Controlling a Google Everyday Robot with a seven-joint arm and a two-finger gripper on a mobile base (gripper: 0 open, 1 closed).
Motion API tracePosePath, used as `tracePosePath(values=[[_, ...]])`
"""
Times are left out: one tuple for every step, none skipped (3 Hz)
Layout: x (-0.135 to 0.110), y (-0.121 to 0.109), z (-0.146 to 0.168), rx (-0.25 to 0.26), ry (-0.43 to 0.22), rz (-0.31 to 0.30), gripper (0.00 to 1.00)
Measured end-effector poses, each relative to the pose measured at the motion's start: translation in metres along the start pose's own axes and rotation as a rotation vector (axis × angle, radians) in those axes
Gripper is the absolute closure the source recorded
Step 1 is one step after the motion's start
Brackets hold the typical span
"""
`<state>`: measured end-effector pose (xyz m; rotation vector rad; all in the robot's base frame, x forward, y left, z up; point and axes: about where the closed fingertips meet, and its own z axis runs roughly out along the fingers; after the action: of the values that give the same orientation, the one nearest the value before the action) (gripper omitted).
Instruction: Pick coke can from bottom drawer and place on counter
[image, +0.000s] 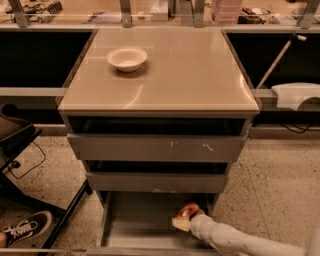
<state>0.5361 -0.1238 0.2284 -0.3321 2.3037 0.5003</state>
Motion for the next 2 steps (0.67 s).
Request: tracePosePath(values=[[-0.045,-0.040,-0.083,0.087,-0.081,0.006,1.00],[-0.089,-0.075,-0.141,0.155,-0.089,-0.014,1.00]])
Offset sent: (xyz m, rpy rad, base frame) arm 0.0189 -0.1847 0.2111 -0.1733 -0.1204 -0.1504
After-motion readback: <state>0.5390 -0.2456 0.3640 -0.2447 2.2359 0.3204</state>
